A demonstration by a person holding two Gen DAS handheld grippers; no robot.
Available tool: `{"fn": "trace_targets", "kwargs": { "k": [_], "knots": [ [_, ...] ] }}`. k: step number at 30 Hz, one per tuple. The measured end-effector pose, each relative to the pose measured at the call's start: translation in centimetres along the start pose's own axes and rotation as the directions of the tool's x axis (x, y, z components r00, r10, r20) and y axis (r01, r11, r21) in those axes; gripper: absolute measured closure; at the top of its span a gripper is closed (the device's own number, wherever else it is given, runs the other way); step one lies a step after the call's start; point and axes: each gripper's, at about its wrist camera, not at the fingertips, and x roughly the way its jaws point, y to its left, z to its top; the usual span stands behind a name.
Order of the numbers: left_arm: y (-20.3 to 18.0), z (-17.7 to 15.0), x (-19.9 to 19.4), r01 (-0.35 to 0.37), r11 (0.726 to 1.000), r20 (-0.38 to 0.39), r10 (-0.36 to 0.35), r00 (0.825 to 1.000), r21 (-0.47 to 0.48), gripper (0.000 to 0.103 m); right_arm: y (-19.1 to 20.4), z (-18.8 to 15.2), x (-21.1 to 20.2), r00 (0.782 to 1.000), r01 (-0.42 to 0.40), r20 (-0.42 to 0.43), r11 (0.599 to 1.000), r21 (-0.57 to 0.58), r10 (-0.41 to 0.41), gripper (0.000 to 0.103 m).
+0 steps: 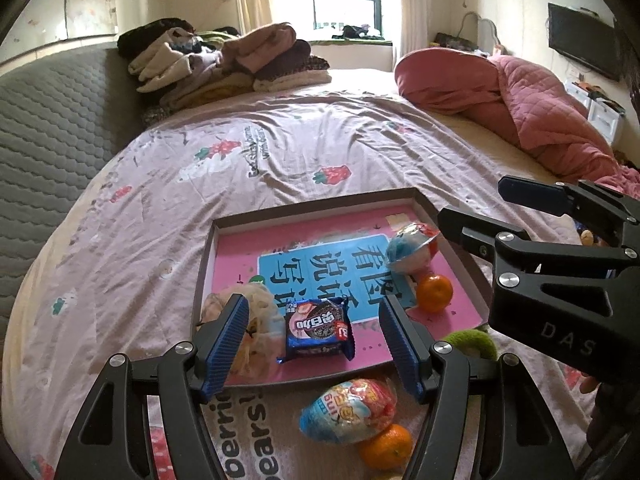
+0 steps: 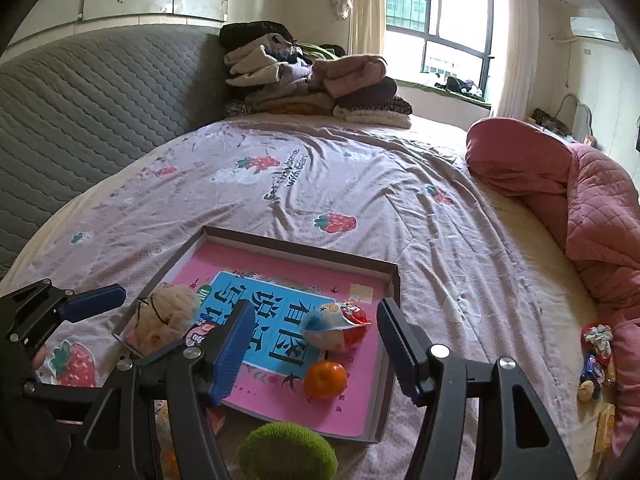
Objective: Organize objects
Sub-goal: 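Withdraw both tools from the tray toward the walnut and green fuzzy ring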
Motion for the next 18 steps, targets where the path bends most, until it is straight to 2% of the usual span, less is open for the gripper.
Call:
{"fn": "trace_targets", "kwargs": {
  "k": [18],
  "knots": [
    [-1.0,-0.6,-4.0,-0.031,0.999,0.053,0.03,0.998,0.014,0.034,0.4,-0.3,-4.7,0.998,0.007,0.062,1.0,-0.005,-0.007,0.04]
  ]
}}
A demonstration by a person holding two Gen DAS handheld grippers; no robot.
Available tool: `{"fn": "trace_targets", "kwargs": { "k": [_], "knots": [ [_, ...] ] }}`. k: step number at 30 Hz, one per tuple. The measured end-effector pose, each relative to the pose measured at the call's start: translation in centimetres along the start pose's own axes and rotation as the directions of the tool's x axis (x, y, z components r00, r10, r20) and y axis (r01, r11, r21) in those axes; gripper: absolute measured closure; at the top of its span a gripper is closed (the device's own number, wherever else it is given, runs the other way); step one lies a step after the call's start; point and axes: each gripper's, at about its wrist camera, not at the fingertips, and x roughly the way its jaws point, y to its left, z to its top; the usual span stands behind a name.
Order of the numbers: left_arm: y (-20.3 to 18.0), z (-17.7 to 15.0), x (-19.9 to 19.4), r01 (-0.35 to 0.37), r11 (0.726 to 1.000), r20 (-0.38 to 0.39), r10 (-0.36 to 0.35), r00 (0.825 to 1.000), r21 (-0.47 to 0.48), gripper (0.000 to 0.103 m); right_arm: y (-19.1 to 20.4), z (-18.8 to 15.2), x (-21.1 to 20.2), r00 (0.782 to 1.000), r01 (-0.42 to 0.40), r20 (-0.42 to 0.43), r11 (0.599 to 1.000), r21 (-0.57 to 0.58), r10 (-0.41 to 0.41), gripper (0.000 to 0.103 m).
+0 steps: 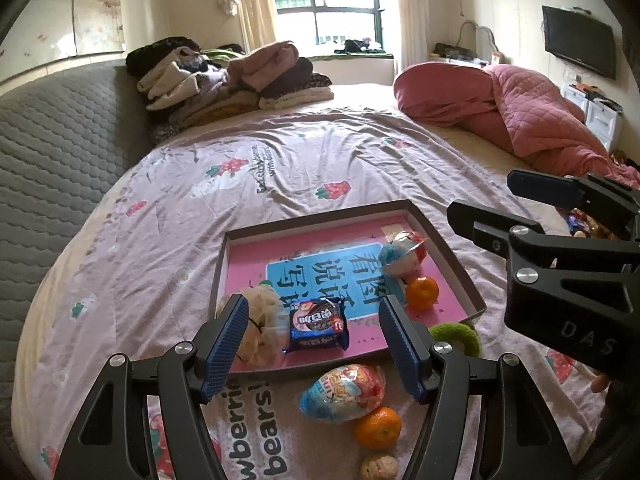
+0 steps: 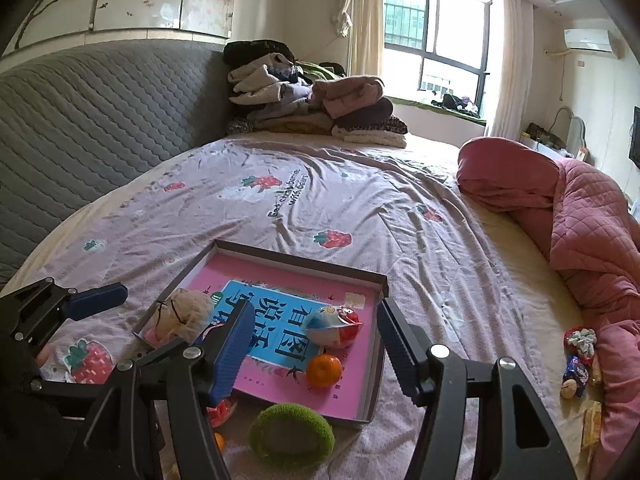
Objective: Organize objects
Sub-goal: 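Withdraw both tools from the tray toward the walnut and green fuzzy ring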
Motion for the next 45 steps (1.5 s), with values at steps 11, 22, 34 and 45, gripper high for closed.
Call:
{"fn": "trace_targets", "kwargs": {
  "k": [11,22,34,45],
  "knots": [
    [-0.3,-0.4,-2.1,-0.004,1.0,0.022,0.004,1.0,0.003,0.034,0.0,-0.2,-2.1,1.0,-0.002,0.024,1.0,0.002,0.002,0.04],
    [-0.5,-1.2,-4.4,-0.003,1.0,0.044,0.003,0.999,0.007,0.034,0.2,-0.7,-4.5,0.999,0.009,0.047,1.0,-0.003,-0.009,0.04],
    [-0.6,-2.3,-7.0,-0.004,1.0,0.067,0.004,0.998,0.005,0.034,0.6,-1.2,-7.0,0.998,0.015,0.069,1.0,-0.002,-0.014,0.04],
    [-0.9,-4.0,-8.2,-0.004,1.0,0.064,0.003,0.998,0.008,0.034,1.0,-2.0,-8.3,0.997,0.01,0.071,1.0,-0.005,-0.01,0.04]
  ]
}}
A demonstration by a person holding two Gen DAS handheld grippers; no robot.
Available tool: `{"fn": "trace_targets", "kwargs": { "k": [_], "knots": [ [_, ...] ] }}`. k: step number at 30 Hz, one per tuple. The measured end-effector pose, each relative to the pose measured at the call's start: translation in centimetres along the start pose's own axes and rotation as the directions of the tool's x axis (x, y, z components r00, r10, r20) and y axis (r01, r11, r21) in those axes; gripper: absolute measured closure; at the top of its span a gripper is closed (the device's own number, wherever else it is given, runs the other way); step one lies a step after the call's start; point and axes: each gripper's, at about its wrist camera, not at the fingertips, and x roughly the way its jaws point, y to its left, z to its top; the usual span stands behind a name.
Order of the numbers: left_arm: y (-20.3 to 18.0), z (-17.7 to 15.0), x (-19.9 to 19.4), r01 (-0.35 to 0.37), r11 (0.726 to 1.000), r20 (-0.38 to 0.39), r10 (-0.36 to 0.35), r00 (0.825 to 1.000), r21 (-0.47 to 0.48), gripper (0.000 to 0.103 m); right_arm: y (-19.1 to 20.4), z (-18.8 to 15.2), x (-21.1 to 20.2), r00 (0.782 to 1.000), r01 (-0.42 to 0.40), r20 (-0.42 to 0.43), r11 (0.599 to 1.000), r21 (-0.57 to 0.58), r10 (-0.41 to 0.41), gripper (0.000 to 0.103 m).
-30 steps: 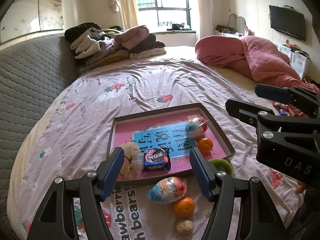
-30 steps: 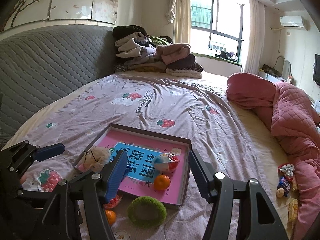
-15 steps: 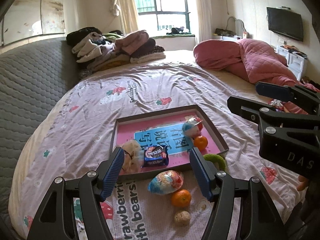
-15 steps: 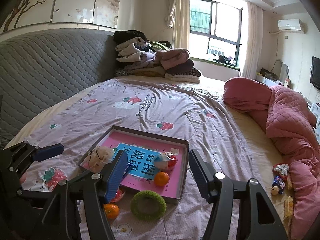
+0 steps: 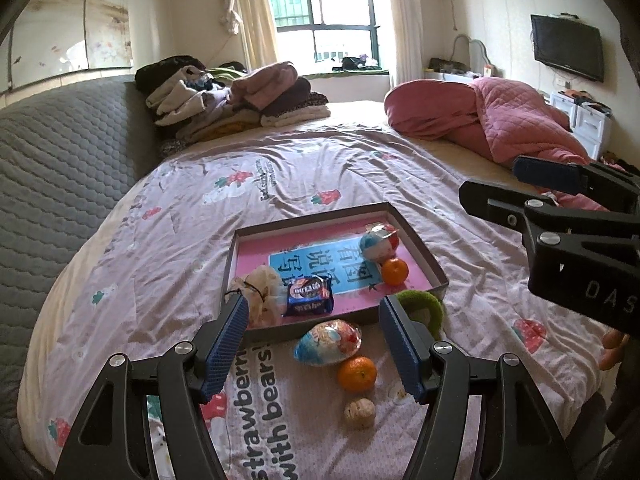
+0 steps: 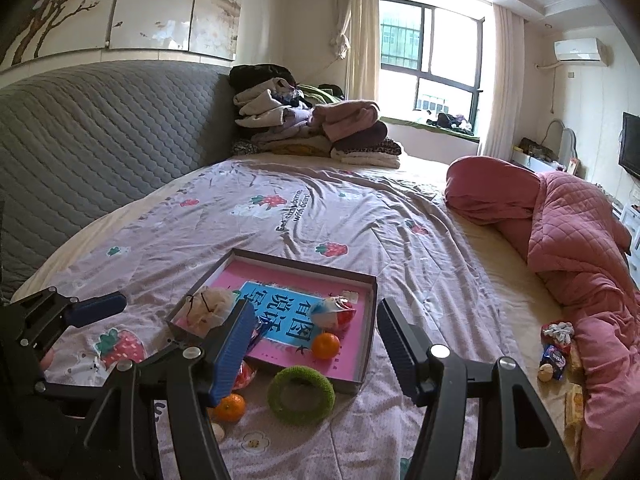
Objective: Organize objects
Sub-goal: 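Withdraw both tools from the tray toward the walnut and green fuzzy ring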
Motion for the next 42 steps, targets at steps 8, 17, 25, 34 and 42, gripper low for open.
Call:
{"fn": "trace_targets", "kwargs": {
  "k": [8,17,25,34,42],
  "knots": [
    [0.1,-1.1,-0.4,-0.004,1.0,-0.01,0.004,1.0,0.004,0.034,0.2,-0.5,-0.9,1.0,-0.005,0.008,1.0,0.0,0.005,0.04],
    [0.5,-1.8,-0.8,-0.007,1.0,-0.011,0.007,1.0,-0.005,0.034,0.5,-1.1,-1.2,1.0,-0.008,-0.003,1.0,0.005,0.008,0.04],
    [0.3,-2.9,-0.6,-0.009,1.0,-0.031,0.009,0.999,0.002,0.034,0.3,-2.7,-0.9,0.999,-0.012,-0.031,1.0,0.019,0.013,0.04],
    [-0.2,-4.5,0.4,-0.011,1.0,-0.065,0.012,0.998,0.016,0.034,-0.1,-4.2,-0.5,0.998,-0.011,-0.055,1.0,0.029,0.012,0.04],
    [-0.9,-6.2,1.6,-0.004,1.0,-0.102,0.007,0.995,0.029,0.034,0.2,-5.4,0.1,0.997,-0.012,-0.079,1.0,0.019,0.014,0.04]
  ]
}}
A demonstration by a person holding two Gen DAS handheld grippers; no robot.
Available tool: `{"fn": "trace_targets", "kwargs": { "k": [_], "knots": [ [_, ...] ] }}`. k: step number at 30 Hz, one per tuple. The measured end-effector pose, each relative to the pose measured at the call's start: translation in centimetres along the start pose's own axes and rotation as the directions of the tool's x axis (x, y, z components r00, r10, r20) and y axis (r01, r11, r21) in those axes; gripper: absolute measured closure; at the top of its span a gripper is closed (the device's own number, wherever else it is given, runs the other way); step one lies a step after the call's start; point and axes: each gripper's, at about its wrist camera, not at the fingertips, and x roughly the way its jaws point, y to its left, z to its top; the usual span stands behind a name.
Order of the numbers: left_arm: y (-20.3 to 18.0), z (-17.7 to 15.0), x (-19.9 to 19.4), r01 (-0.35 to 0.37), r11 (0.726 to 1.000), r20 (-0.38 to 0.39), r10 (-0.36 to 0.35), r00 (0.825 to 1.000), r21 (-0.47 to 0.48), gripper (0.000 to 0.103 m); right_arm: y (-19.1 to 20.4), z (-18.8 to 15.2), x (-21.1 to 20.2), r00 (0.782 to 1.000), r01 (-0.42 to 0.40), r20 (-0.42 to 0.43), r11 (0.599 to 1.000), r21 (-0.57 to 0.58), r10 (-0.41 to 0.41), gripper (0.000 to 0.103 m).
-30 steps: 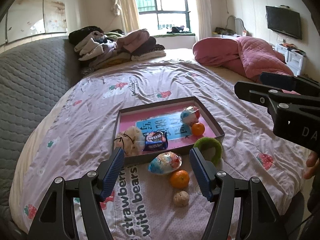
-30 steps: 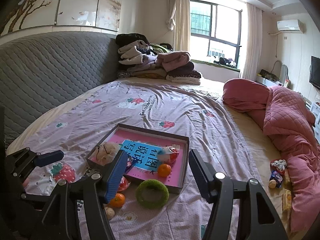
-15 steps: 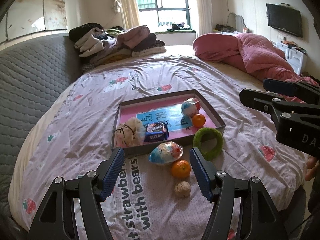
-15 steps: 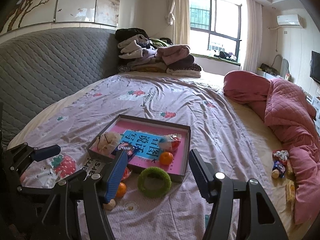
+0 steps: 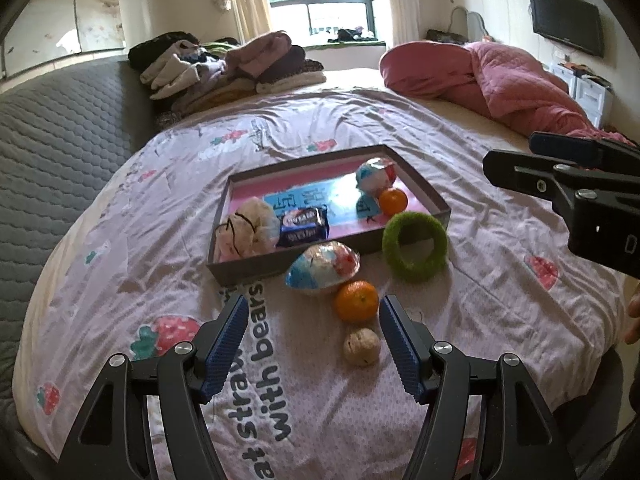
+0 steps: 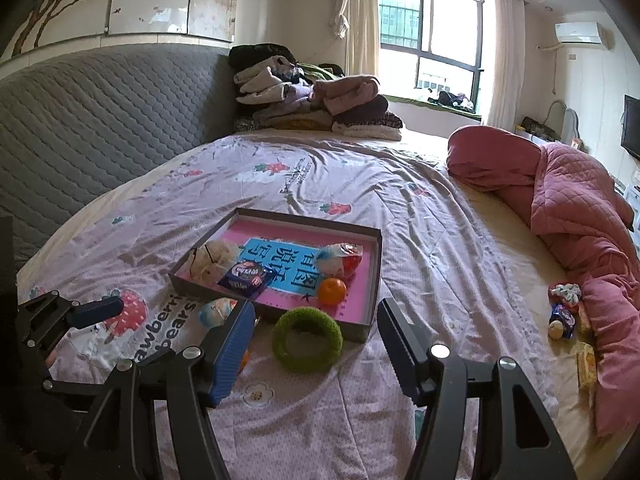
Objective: Organize objects
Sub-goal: 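Withdraw both tools from the tray toward the walnut and green fuzzy ring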
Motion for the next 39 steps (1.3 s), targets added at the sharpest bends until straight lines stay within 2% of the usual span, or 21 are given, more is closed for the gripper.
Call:
{"fn": "trace_targets", "kwargs": {
  "k": [14,39],
  "knots": [
    [-0.4,-1.8,1.3,0.015,1.0,-0.04,-0.014,0.999,0.013,0.034,1.4,-2.0,1.2,0.999,-0.019,-0.045,0.999,-0.029,0.018,0.04],
    [-0.7,-4.0,4.0,0.082,0.997,-0.102,-0.082,0.991,-0.007,0.034,2.8,-4.6,4.1,0.992,-0.054,-0.118,0.998,-0.042,0.049,0.04]
  ]
}}
